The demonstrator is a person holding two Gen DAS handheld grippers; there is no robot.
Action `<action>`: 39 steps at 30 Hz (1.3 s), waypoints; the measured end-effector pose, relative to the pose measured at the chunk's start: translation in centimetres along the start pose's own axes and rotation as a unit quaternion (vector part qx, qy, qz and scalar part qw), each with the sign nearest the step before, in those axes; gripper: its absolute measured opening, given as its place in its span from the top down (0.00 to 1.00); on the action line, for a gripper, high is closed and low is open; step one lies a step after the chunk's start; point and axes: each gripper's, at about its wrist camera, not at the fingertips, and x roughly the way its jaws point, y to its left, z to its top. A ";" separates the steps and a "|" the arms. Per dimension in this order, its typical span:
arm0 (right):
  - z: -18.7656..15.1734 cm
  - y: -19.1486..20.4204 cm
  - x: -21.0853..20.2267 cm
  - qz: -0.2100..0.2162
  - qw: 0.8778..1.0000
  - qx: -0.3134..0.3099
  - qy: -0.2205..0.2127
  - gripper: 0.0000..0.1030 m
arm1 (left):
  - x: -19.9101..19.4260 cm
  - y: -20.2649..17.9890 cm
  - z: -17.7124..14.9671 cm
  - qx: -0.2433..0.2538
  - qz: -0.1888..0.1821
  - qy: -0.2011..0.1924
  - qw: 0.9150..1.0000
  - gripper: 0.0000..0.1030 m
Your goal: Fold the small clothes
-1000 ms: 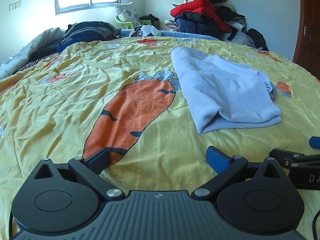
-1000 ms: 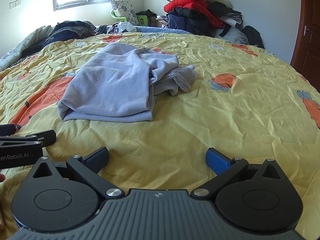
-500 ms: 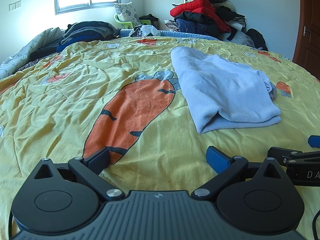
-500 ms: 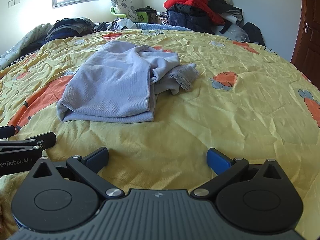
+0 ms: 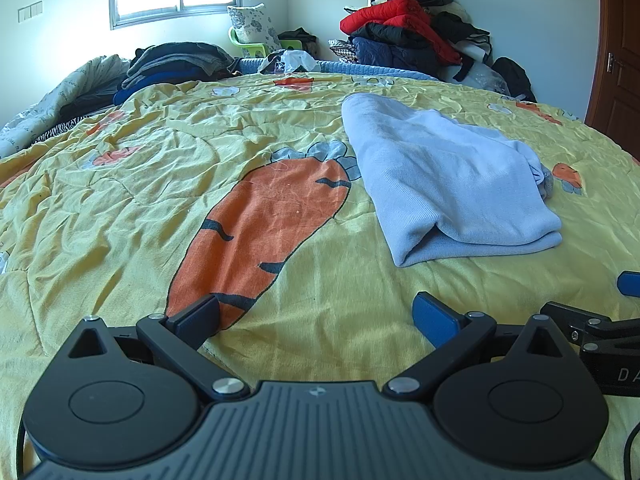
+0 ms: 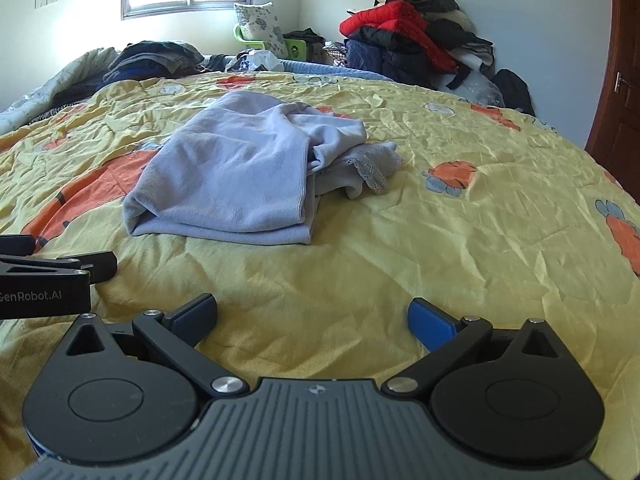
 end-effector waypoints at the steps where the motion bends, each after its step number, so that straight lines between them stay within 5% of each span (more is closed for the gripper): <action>1: 0.0 -0.1 0.0 0.002 1.000 0.004 0.001 0.00 | 0.0 0.1 0.0 0.000 0.000 0.000 1.000 0.00; 39: -0.1 -0.2 0.1 0.006 1.000 0.008 0.002 0.00 | -0.1 0.1 -0.1 0.000 0.001 0.000 1.000 0.00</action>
